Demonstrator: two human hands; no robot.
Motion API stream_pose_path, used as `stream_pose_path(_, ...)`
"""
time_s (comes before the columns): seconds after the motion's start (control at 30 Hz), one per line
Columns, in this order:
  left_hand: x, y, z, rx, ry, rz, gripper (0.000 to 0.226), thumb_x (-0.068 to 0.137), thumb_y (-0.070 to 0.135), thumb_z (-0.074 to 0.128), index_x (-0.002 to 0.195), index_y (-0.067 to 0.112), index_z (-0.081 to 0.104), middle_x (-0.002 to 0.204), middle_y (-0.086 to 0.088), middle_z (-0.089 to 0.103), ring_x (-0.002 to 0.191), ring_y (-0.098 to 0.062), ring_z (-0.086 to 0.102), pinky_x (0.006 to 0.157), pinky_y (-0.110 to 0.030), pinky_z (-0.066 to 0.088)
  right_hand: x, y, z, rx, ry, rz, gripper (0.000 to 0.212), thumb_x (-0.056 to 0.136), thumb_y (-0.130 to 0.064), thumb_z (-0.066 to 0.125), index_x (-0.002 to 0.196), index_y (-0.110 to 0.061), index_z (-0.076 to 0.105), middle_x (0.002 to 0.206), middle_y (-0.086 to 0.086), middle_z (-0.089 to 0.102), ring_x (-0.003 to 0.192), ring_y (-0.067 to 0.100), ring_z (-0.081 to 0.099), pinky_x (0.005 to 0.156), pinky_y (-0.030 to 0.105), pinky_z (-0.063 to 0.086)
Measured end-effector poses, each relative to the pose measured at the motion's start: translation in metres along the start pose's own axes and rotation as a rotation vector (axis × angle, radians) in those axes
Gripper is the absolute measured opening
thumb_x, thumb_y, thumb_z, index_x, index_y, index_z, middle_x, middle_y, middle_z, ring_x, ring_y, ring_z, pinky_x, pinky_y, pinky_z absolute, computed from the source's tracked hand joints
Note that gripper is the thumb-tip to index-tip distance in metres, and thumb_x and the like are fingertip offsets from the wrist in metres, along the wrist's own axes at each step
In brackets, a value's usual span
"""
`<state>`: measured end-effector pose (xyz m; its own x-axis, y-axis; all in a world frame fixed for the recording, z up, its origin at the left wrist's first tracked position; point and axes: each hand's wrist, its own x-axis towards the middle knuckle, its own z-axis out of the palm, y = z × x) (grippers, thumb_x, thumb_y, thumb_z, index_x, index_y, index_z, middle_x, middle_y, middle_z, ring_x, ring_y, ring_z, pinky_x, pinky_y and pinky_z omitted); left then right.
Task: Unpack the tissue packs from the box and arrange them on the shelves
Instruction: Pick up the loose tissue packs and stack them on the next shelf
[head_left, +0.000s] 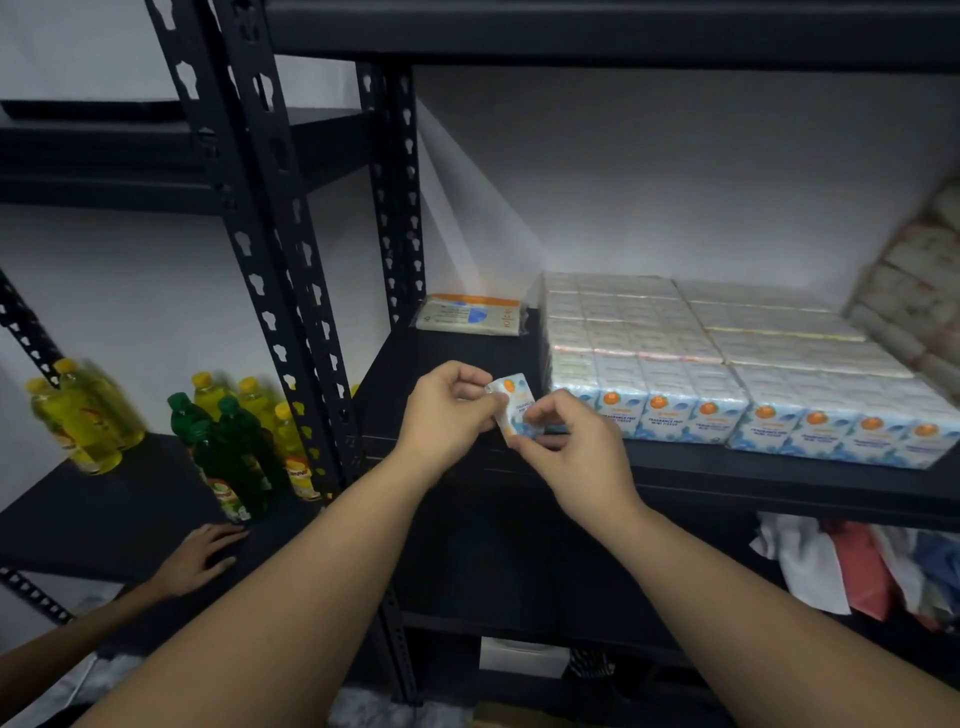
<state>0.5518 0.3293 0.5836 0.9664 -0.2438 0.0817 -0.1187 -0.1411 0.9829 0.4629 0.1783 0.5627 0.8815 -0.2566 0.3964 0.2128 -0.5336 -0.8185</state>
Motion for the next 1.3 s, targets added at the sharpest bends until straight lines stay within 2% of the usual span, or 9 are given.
stream_pose_path(0.2,0.008,-0.002,-0.006,0.202,-0.021,0.098,0.02,0.093,0.013,0.076,0.111,0.019,0.07,0.098,0.003,0.073,0.088,-0.01,0.074,0.065,-0.021,0.059,0.008,0.014,-0.003,-0.243,-0.019,-0.092,0.029,0.089,-0.022,0.08,0.116,-0.025,0.07,0.115,-0.012,0.065,0.109,0.001,0.06,0.092,0.026,0.056)
stream_pose_path(0.33,0.014,-0.005,-0.012,0.466,-0.027,0.238,0.028,0.096,0.024,0.074,0.124,0.024,0.072,0.109,0.012,0.069,0.098,-0.005,0.067,0.086,-0.027,0.058,0.009,0.017,-0.001,-0.408,-0.111,-0.147,0.041,0.093,-0.025,0.075,0.133,-0.02,0.067,0.134,-0.009,0.062,0.129,0.007,0.049,0.112,0.024,0.037)
stream_pose_path(0.47,0.014,-0.016,-0.022,0.732,0.043,0.323,0.033,0.098,0.031,0.07,0.13,0.025,0.069,0.125,0.005,0.059,0.119,-0.013,0.053,0.096,-0.03,0.047,0.007,0.019,0.006,-0.496,-0.141,-0.177,0.036,0.098,-0.026,0.068,0.133,-0.017,0.066,0.131,-0.006,0.062,0.125,0.011,0.048,0.11,0.031,0.042)
stream_pose_path(0.57,0.01,-0.025,-0.029,0.908,0.078,0.311,0.031,0.099,0.036,0.067,0.127,0.025,0.07,0.125,0.004,0.06,0.119,-0.017,0.052,0.098,-0.038,0.05,0.008,0.02,0.011,-0.532,-0.123,-0.2,0.027,0.102,-0.028,0.063,0.124,-0.016,0.072,0.122,-0.005,0.063,0.117,0.013,0.051,0.1,0.033,0.049)
stream_pose_path(0.67,0.009,-0.028,-0.038,0.904,0.053,0.336,0.022,0.1,0.031,0.064,0.119,0.023,0.074,0.12,0.005,0.063,0.113,-0.017,0.058,0.095,-0.038,0.052,0.011,0.019,0.016,-0.548,-0.086,-0.194,0.023,0.101,-0.028,0.064,0.115,-0.015,0.076,0.111,-0.003,0.062,0.109,0.015,0.053,0.093,0.036,0.051)
stream_pose_path(0.77,0.013,-0.029,-0.048,0.835,-0.01,0.337,0.022,0.102,0.016,0.058,0.116,0.02,0.075,0.124,0.005,0.065,0.117,-0.016,0.061,0.094,-0.026,0.048,0.015,0.017,0.022,-0.558,-0.07,-0.177,0.02,0.099,-0.026,0.066,0.111,-0.014,0.076,0.106,-0.002,0.06,0.106,0.017,0.053,0.089,0.04,0.053)
stream_pose_path(0.93,0.011,-0.033,-0.054,0.867,-0.057,0.327,0.027,0.096,0.039,0.071,0.121,0.031,0.069,0.124,0.01,0.052,0.118,-0.009,0.048,0.093,-0.025,0.042,0.019,0.011,0.031,-0.586,-0.097,-0.159,0.023,0.101,-0.025,0.062,0.119,-0.016,0.073,0.113,-0.002,0.059,0.111,0.017,0.05,0.091,0.039,0.053)
stream_pose_path(1.07,0.013,-0.033,-0.06,0.842,-0.094,0.328,0.026,0.097,0.028,0.071,0.123,0.028,0.068,0.13,0.009,0.055,0.118,-0.012,0.056,0.094,-0.025,0.044,0.022,0.01,0.036,-0.565,-0.091,-0.147,0.023,0.102,-0.021,0.061,0.121,-0.013,0.072,0.116,0.0,0.059,0.112,0.018,0.051,0.096,0.038,0.051)
stream_pose_path(1.3,0.012,-0.035,-0.061,0.799,-0.081,0.348,0.024,0.096,0.021,0.071,0.119,0.025,0.067,0.131,0.006,0.06,0.122,-0.013,0.057,0.097,-0.025,0.046,0.03,0.012,0.039,-0.53,-0.08,-0.154,0.009,0.1,-0.014,0.063,0.098,-0.013,0.072,0.102,0.0,0.062,0.097,0.018,0.057,0.086,0.04,0.054)
